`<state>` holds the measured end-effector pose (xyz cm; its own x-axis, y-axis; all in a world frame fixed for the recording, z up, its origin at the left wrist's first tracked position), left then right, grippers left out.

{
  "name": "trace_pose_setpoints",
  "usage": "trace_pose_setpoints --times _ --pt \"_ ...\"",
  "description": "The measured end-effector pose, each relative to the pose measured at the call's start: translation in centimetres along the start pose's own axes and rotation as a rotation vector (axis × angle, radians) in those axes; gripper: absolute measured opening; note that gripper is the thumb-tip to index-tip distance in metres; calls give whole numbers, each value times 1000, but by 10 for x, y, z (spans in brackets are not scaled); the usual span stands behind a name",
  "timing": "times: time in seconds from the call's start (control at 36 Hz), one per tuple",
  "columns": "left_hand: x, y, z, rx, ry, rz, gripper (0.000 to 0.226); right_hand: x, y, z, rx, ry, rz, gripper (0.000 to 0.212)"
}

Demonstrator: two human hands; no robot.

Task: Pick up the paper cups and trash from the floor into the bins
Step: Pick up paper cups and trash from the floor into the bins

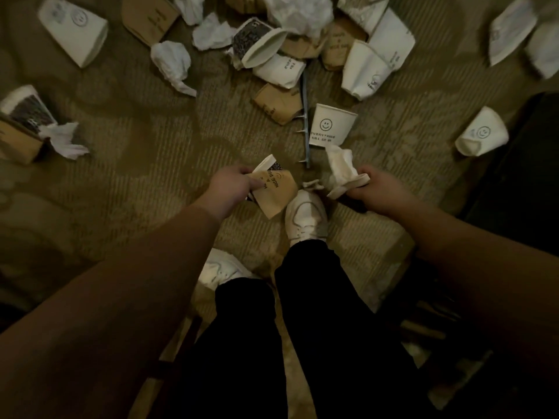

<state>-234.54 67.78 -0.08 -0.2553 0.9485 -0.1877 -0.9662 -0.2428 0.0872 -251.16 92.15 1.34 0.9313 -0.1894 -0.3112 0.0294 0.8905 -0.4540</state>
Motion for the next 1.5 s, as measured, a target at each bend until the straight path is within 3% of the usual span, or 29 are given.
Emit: trace_pose_setpoints --times 0.08,0.17,0.31,0.44,0.61,0.72,0.83,0.92,1.0,1.22,1.31,1.44,1.5 --pt "1 7 3 6 13 -28 43 -4 0 -6 -37 -9 30 32" --pt "4 15 -4 45 14 -61 33 -7 -6 -20 -84 -36 65 47" --pt "2 24 -24 67 34 -49 33 -16 -29 -66 -190 -24 276 52" --pt "-2 24 -37 78 34 -20 26 -26 -43 -114 -263 24 523 80" --pt "13 16 -39 60 -61 -164 27 -14 -39 -136 -219 32 603 79" --pt "18 9 -39 76 -56 -212 20 -14 -39 -134 -171 166 419 74" --pt "19 5 -37 67 -18 -250 20 -11 -21 -131 -73 250 225 104" --pt "17 4 -33 59 -7 -247 24 -6 -12 -125 -15 275 192 82" --pt "19 7 -28 70 0 -278 31 -1 -6 -116 12 301 258 78" --pt "39 11 -23 129 8 -439 32 -2 36 -65 41 404 -217 62" --pt "60 13 -18 194 -5 -526 34 -4 58 -41 60 461 -343 73" --pt "105 17 -23 306 33 -675 32 2 101 -20 262 549 -542 57" --pt "117 17 -30 287 44 -642 43 8 117 -17 292 532 -590 54"
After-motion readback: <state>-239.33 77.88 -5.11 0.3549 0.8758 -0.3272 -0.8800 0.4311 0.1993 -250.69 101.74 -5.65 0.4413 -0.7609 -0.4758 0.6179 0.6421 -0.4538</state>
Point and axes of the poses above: each hand's wrist, its own z-axis away from the middle knuckle, its own x-axis out of the palm, y = z × x, the point moved 3 cm from there along -z, towards the middle knuckle, and after that the axes turned 10 degrees about -x, right-handed, at the moved point
